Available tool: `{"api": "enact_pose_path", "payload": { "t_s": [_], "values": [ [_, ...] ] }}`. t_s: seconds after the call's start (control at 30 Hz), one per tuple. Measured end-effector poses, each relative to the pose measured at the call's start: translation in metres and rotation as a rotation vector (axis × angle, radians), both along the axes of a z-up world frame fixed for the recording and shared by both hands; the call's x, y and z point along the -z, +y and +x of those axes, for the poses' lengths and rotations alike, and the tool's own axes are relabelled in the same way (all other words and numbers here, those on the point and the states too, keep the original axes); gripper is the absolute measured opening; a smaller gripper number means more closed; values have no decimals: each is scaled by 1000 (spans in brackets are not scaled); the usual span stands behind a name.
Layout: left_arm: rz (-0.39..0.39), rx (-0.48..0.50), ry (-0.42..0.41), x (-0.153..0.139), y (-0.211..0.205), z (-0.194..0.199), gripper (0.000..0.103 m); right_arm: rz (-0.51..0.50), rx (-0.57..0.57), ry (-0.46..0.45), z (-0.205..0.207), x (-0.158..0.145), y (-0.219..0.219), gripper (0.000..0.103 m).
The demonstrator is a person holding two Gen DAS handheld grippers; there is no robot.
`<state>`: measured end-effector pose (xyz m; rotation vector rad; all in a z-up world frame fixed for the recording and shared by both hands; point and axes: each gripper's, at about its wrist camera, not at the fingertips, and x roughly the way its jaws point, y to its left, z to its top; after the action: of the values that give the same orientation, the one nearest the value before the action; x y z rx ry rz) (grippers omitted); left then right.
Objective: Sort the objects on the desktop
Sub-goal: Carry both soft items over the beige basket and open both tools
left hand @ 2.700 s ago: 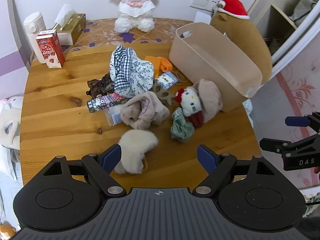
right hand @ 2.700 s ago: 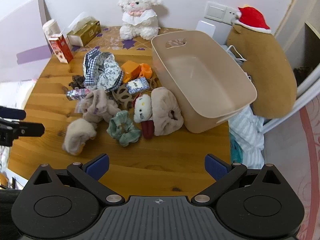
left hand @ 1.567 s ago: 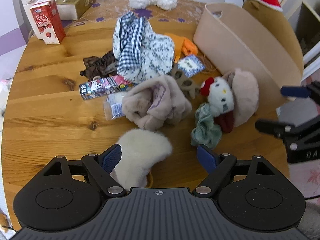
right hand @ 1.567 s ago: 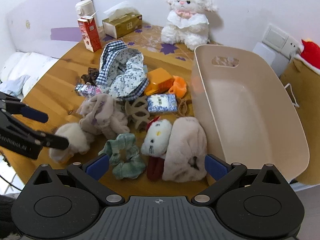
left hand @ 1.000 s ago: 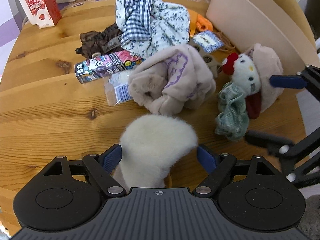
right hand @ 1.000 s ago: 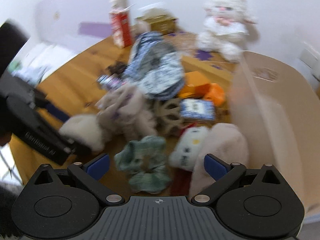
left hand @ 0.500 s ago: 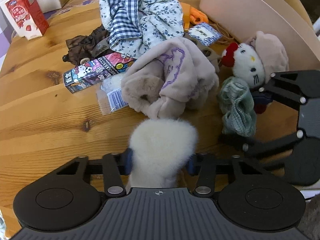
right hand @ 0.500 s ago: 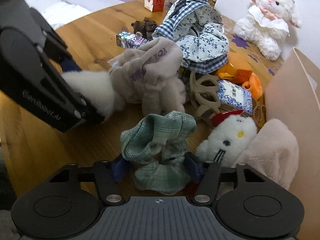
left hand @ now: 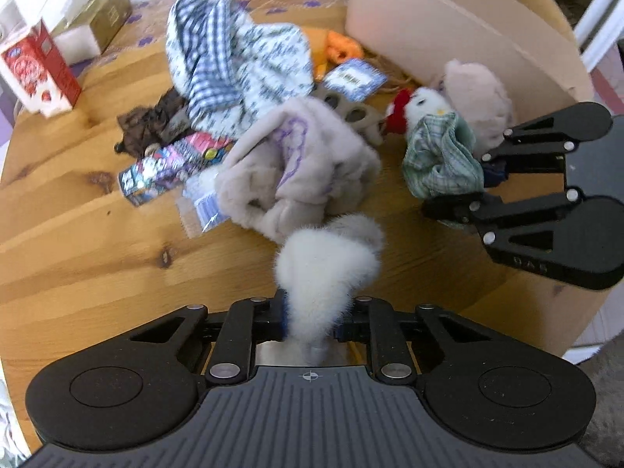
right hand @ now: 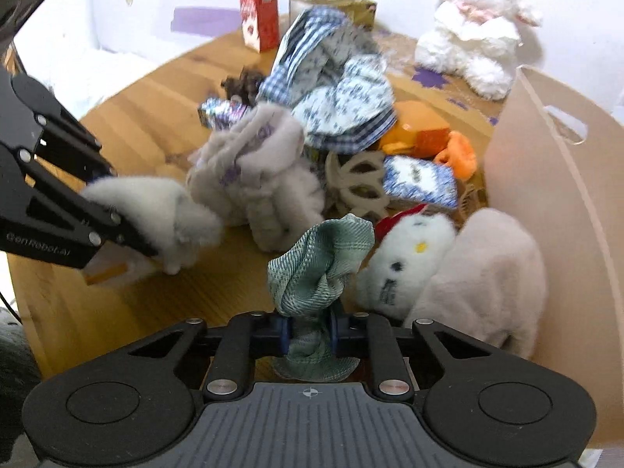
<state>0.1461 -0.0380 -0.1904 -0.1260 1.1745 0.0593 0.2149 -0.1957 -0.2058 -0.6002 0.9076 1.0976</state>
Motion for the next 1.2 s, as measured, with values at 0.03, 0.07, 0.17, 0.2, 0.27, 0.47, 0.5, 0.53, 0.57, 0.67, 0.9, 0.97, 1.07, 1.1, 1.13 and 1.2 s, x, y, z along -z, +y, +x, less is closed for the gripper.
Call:
{"api": "enact_pose_path", "payload": {
  "t_s": [0.03, 0.07, 0.17, 0.2, 0.27, 0.47, 0.5, 0.53, 0.57, 0.67, 0.9, 0.97, 1.07, 1.1, 1.13, 1.2],
  "values": [
    [3, 8, -19, -5, -2, -1, 19, 14, 8, 3, 2, -5, -3, 18],
    [4, 17, -37, -10, -4, -1, 19, 31, 17, 11, 4, -10, -5, 18],
    [13, 39, -87, -25, -8, 4, 19, 93, 58, 42, 13, -25, -16, 18],
    [20, 46, -101, -30, -10, 7, 19, 105, 68, 42, 15, -30, -20, 18],
    [27, 60, -130, -38, -13, 15, 19, 123, 85, 27, 21, -39, -24, 18],
    [34, 120, -219, -66, -28, 46, 19, 184, 171, -12, 43, -69, -48, 18],
    [36, 133, -241, -72, -32, 52, 19, 191, 185, -22, 46, -73, -52, 18],
    [37, 146, -262, -79, -36, 61, 19, 198, 199, -36, 51, -78, -57, 18],
    [36, 157, -282, -86, -40, 69, 19, 202, 211, -47, 55, -81, -61, 18],
    [51, 189, -327, -101, -53, 92, 19, 211, 262, -79, 66, -88, -74, 18],
    [110, 270, -385, -117, -92, 151, 19, 228, 405, -134, 97, -91, -110, 18],
    [108, 282, -391, -113, -100, 165, 19, 236, 452, -134, 107, -90, -123, 18],
    [133, 327, -372, -102, -117, 187, 19, 235, 512, -120, 123, -84, -134, 18],
    [153, 353, -360, -95, -123, 194, 19, 225, 521, -121, 128, -82, -137, 18],
    [167, 363, -344, -90, -128, 200, 19, 215, 525, -126, 130, -80, -138, 18],
    [165, 369, -314, -80, -135, 211, 19, 192, 534, -129, 137, -75, -139, 18]
  ]
}}
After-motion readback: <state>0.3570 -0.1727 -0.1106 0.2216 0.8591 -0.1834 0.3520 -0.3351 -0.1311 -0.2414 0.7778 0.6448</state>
